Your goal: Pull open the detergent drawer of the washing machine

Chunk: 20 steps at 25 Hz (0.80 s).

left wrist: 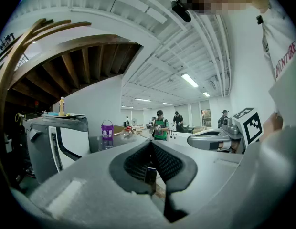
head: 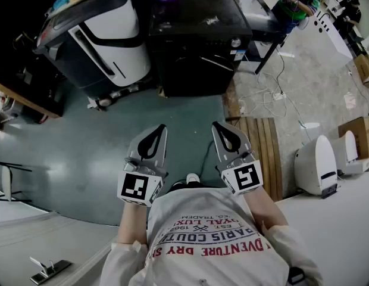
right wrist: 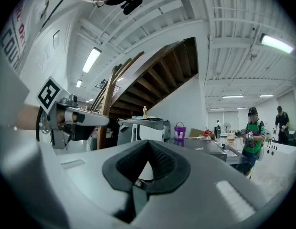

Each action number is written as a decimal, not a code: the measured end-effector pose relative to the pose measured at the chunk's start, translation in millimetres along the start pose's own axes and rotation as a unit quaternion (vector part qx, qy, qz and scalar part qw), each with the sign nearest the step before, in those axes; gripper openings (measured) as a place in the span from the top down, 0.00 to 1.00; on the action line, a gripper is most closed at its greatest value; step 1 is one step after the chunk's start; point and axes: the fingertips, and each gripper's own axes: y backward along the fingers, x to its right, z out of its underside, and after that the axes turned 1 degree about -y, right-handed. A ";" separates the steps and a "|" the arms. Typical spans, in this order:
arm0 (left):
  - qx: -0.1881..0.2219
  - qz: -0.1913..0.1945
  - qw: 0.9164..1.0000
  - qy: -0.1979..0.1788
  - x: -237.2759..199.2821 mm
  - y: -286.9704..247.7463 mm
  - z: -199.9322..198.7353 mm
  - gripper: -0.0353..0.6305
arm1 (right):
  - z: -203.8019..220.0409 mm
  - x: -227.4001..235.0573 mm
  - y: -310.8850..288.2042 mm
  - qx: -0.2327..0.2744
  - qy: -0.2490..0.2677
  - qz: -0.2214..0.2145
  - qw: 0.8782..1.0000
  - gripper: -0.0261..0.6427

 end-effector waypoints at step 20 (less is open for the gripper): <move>0.028 -0.007 0.999 0.030 -8.2 -33.6 -7.7 0.55 | 3.1 31.7 -9.2 0.015 -0.013 0.023 1.000 0.96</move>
